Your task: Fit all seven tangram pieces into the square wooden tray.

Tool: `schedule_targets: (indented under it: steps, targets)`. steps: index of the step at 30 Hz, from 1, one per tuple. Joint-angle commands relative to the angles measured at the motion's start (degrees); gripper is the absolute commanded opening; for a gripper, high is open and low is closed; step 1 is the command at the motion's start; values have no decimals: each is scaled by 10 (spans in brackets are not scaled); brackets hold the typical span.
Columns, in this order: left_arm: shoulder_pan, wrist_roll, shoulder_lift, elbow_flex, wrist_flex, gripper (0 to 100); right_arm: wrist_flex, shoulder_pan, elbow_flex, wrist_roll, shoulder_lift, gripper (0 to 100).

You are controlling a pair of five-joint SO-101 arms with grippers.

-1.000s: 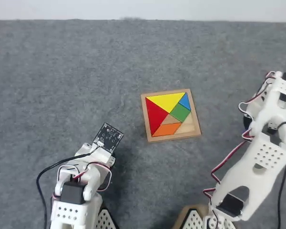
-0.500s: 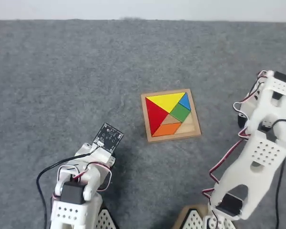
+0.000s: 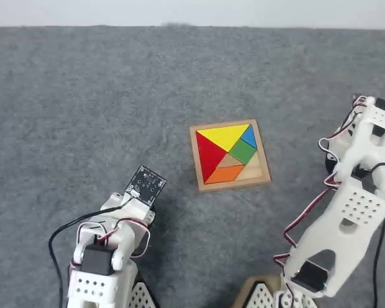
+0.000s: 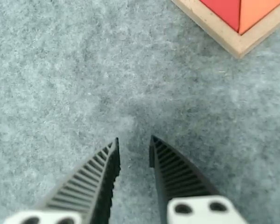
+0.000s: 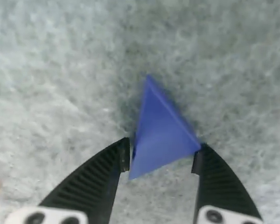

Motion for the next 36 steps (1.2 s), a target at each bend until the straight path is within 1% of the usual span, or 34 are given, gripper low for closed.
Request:
schedule_targets:
  steps: [1, 8, 11, 16, 24, 31, 34, 36]
  targets:
    - [-4, -6, -7, -7, 3, 98, -33, 7, -12, 15, -14, 231]
    - [-4, -6, -7, -7, 3, 98, -43, 7, -11, 53, 16, 227]
    - [-4, -6, -7, -7, 3, 98, -53, 9, -11, 53, 29, 224]
    - [-4, -6, -7, -7, 3, 98, -61, 9, -12, 53, 21, 148]
    - [-4, -6, -7, -7, 3, 98, -57, 9, -12, 56, -24, 155]
    - [-4, -6, -7, -7, 3, 98, -48, 9, -12, 147, -73, 156]
    - [-4, -6, -7, -7, 3, 98, -52, 8, -12, 170, -87, 158]
    - [-4, -6, -7, -7, 3, 98, -60, 7, -12, 174, -88, 198]
